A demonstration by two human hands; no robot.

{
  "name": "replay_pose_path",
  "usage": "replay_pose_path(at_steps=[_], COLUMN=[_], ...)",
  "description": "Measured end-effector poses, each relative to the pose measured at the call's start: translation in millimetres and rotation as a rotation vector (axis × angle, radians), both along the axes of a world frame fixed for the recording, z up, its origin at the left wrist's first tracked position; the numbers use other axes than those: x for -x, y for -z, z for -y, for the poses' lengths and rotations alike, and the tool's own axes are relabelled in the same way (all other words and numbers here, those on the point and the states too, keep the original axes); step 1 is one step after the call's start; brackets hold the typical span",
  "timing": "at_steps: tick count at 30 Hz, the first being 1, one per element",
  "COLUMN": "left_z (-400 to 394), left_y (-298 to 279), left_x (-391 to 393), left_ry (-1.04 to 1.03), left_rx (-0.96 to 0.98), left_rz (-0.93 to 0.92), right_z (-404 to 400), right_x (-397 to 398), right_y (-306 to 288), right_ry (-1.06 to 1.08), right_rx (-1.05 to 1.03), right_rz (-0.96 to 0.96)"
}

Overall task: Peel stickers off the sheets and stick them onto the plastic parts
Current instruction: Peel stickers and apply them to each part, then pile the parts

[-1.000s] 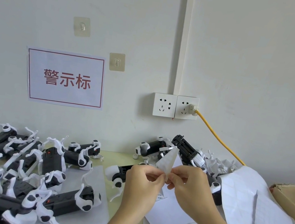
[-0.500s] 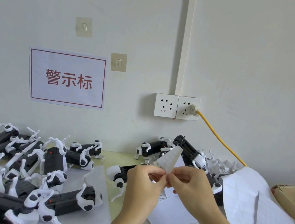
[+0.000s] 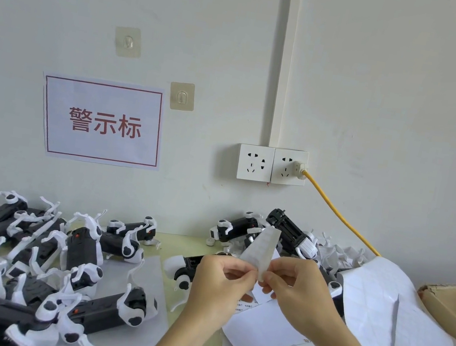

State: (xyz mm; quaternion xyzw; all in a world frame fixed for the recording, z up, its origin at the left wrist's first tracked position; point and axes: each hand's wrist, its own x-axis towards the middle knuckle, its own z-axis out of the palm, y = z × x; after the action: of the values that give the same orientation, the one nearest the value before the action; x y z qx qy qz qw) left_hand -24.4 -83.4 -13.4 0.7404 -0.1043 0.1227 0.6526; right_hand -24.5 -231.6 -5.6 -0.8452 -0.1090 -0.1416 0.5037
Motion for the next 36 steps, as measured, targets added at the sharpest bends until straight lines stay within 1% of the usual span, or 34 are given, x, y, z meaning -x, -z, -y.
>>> replay_pose_path(at_steps=[3, 8, 12, 17, 22, 24, 31, 34, 36], left_z=[0.0, 2.3, 3.0, 4.3, 1.3, 1.3, 4.5, 3.9, 3.4], left_y=[0.5, 2.7, 3.7, 2.5, 1.8, 2.6, 6.6, 6.5, 5.8], left_x=[0.8, -1.0, -1.9, 0.1, -1.8, -2.6, -3.8, -4.1, -4.9], left_ry=[0.034, 0.028, 0.037, 0.031, 0.038, 0.036, -0.008, -0.003, 0.016], left_rx=[0.054, 0.136, 0.161, 0.117, 0.140, 0.131, -0.013, 0.026, 0.127], left_rz=[-0.035, -0.081, -0.076, -0.012, -0.063, -0.056, 0.044, -0.008, -0.088], right_z=[3.2, 2.6, 2.1, 1.9, 3.1, 3.2, 3.6, 5.6, 6.4], right_x=[-0.6, -0.8, 0.2, 0.9, -0.3, -0.7, -0.1, 0.3, -0.2], right_y=[-0.7, -1.7, -3.1, -3.5, -3.2, -3.3, -2.7, -3.7, -4.2], right_ry=[-0.022, -0.033, -0.051, -0.065, -0.057, -0.058, -0.047, -0.082, -0.086], right_rx=[-0.017, -0.077, -0.129, -0.128, -0.122, -0.127, -0.123, -0.161, -0.197], right_rz=[-0.010, -0.005, -0.005, 0.000, -0.001, 0.000, -0.005, -0.042, -0.078])
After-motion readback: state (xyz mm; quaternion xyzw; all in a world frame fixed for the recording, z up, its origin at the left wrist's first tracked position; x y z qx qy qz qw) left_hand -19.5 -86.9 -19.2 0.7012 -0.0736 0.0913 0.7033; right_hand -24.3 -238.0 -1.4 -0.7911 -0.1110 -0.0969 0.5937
